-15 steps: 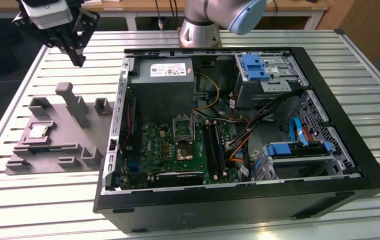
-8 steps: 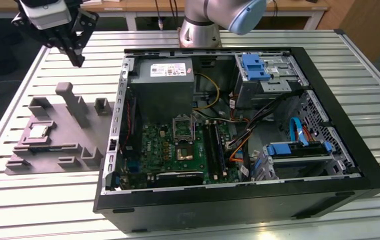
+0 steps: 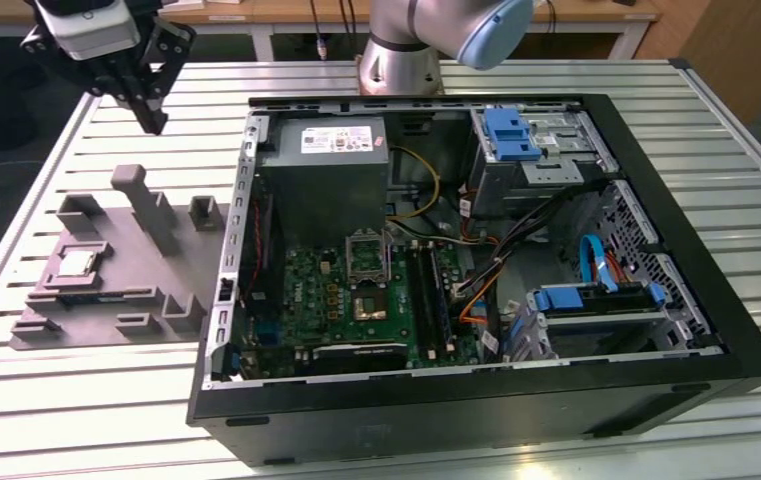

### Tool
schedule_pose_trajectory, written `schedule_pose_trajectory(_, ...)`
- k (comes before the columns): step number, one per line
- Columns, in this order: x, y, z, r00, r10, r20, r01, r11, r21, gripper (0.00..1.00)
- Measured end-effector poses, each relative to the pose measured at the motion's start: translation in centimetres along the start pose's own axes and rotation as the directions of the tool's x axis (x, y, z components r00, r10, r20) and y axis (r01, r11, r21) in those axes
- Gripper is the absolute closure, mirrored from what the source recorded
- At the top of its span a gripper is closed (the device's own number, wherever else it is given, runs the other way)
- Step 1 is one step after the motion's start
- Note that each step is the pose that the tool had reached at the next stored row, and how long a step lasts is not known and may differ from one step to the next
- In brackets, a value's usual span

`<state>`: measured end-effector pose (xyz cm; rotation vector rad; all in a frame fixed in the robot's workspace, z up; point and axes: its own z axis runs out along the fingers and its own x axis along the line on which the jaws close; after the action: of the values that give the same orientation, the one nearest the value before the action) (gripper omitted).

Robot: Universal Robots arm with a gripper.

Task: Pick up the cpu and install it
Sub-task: 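Reach for the cpu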

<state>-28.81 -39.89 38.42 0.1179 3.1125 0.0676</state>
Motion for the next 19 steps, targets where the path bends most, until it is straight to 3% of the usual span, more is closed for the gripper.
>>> schedule_pose_trajectory(19,0.54,-0.04,0.07,1.0000,0.000,0.0000,0.000,1.0000,0.0000,0.89)
